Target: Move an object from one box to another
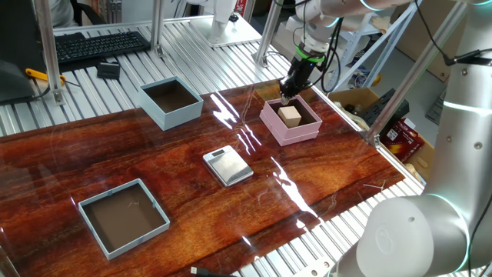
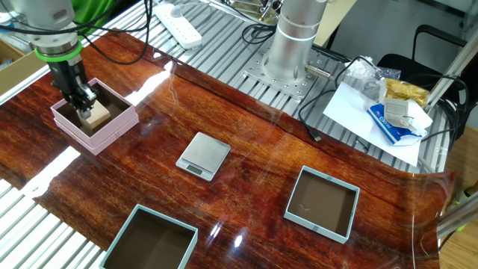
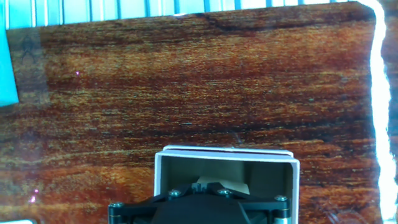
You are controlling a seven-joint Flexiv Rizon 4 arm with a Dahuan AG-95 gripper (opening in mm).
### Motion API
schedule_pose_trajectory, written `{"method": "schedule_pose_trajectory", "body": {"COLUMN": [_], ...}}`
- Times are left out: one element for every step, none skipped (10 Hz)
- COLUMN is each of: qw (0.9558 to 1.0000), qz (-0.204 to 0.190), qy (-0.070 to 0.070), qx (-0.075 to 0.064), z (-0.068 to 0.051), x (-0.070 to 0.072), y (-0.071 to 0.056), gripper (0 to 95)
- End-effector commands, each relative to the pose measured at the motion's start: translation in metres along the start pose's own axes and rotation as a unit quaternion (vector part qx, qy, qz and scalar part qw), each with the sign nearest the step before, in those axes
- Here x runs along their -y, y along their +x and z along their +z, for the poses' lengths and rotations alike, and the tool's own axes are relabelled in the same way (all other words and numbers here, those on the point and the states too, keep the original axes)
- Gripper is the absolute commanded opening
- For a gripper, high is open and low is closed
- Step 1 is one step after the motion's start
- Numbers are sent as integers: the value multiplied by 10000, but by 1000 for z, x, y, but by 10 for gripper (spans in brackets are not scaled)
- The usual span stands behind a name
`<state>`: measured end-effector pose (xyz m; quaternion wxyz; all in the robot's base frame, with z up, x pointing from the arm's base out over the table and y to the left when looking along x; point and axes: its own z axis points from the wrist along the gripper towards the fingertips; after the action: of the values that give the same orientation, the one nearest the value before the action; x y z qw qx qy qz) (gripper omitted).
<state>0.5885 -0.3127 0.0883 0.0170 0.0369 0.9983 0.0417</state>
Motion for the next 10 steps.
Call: {"method": "schedule_pose_trajectory", "body": {"qw": [9999,9998,9997,9997,9996,9994,9991,9992,9992,9992], "qz": [63,-15,-23,-41,-61,-83,-109,-90,-46,-26], "qy": [93,193,224,259,278,338,381,380,376,375], "qx": [46,41,23,-18,-51,-94,-122,-131,-139,-138], "z": [-1,-1,-1,-1,-1,-1,-1,-1,-1,0], "x": [-1,-1,-1,-1,-1,-1,-1,-1,-1,-1], "y": [2,2,2,2,2,2,2,2,2,2], "gripper": [0,0,0,0,0,0,0,0,190,190]}}
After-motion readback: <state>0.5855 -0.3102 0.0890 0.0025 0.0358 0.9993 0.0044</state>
